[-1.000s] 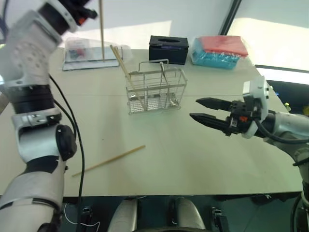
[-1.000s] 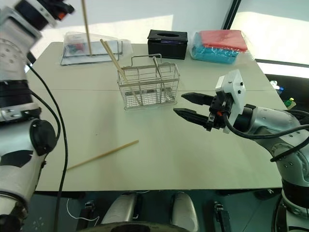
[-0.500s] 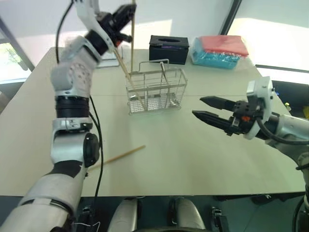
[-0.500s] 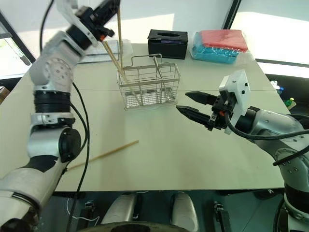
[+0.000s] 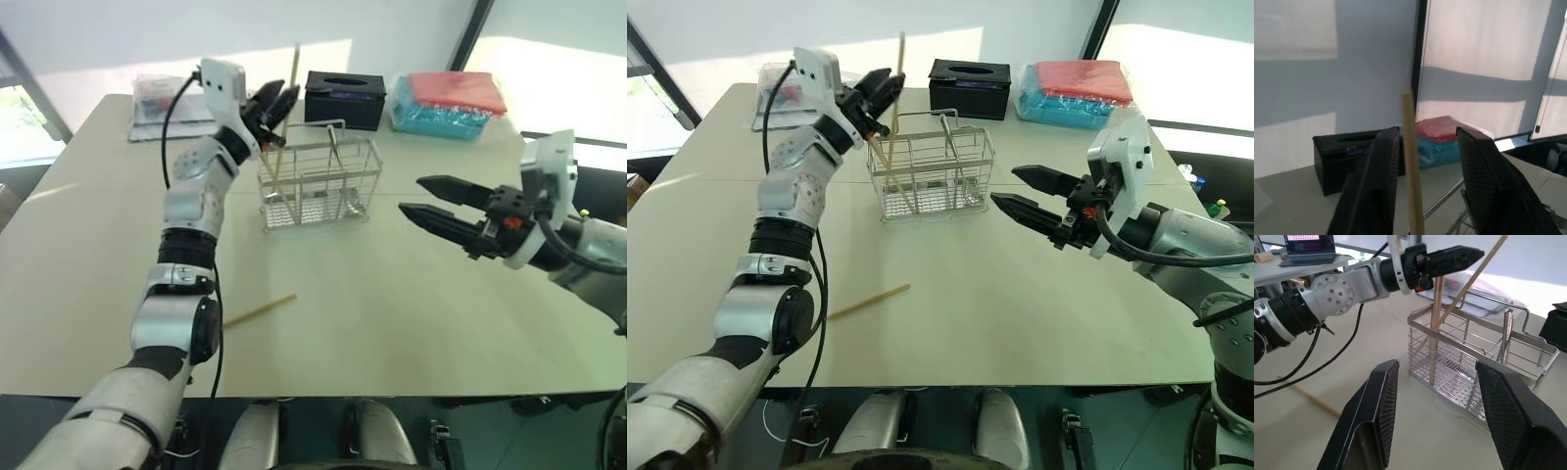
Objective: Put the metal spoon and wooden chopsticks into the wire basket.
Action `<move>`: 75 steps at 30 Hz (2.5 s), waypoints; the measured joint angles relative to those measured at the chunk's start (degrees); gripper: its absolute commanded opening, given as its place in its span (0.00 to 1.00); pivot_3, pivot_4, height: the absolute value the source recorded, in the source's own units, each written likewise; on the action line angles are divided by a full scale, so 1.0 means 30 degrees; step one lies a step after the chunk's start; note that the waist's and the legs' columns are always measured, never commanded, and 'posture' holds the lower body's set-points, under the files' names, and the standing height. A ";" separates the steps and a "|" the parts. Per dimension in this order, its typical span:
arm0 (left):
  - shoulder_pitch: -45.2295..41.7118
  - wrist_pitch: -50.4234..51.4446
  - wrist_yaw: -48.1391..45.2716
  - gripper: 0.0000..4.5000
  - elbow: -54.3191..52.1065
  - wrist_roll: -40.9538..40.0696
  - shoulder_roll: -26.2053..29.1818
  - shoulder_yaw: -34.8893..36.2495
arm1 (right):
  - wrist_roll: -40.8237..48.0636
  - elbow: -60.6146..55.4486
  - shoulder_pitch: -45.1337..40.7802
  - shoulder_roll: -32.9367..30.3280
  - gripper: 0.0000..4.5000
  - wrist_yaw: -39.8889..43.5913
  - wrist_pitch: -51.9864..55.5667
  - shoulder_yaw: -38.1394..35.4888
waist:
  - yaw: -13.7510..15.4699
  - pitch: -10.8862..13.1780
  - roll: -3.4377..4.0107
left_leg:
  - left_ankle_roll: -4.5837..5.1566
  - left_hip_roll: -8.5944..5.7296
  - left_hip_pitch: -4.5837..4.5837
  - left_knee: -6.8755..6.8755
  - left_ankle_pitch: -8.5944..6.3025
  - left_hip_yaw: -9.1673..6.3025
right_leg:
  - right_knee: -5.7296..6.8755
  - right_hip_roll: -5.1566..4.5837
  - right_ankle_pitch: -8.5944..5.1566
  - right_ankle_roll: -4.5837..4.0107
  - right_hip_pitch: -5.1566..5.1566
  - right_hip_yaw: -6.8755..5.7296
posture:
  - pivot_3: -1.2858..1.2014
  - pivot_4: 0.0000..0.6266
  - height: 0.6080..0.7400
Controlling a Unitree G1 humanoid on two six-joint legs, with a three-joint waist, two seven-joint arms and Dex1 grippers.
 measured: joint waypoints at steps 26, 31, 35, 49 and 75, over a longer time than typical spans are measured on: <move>0.1240 1.3143 -1.0688 0.99 -1.0391 -0.4491 1.1236 -0.3017 | -0.5400 0.1176 0.2881 -0.1672 0.57 0.7078 -0.4001 0.2054 | -0.0102 0.0019 0.0098 | 0.0002 0.0055 0.0027 -0.0014 -0.0005 -0.0013 | -0.0027 0.0069 -0.0033 -0.0053 0.0012 0.0032 | 0.52 0.24 0.45; 0.3543 1.4178 -1.4244 0.99 -1.3273 -0.4623 1.4107 -0.5264 | -0.6153 0.1231 0.3011 -0.1471 0.57 0.7702 -0.4551 0.2769 | -0.0053 0.0044 0.0136 | 0.0004 0.0055 0.0005 -0.0032 -0.0006 -0.0015 | -0.0030 0.0059 -0.0047 -0.0084 -0.0010 0.0044 | 0.52 0.24 0.45; 0.4601 1.3518 -1.5411 0.99 -1.4748 -0.3500 1.5310 -0.6991 | -0.6552 0.1215 0.3067 -0.1222 0.57 0.7836 -0.4867 0.2989 | 0.0012 0.0043 0.0137 | 0.0007 0.0023 0.0013 -0.0022 -0.0008 -0.0011 | -0.0054 -0.0011 -0.0057 -0.0100 0.0021 0.0044 | 0.52 0.24 0.45; 0.2964 1.4233 -1.5206 0.99 -1.2479 0.1942 1.2538 -1.3846 | -0.6175 0.0245 0.3712 -0.0056 0.57 0.6347 -0.4382 0.2861 | -0.0029 0.0044 0.0131 | 0.0039 0.0025 0.0001 -0.0012 -0.0019 -0.0006 | -0.0025 0.0039 -0.0048 -0.0073 0.0007 0.0035 | 0.52 0.24 0.45; 0.2912 1.3028 -1.4589 0.02 -1.1784 0.8274 0.9969 -1.7065 | -0.4386 -0.0463 0.3699 0.0313 0.57 0.4142 -0.3261 0.1902 | -0.0029 -0.0140 0.0251 | 0.0080 0.0027 0.0035 0.0008 -0.0036 -0.0011 | -0.0014 0.0043 -0.0053 -0.0048 0.0048 0.0035 | 0.52 0.24 0.45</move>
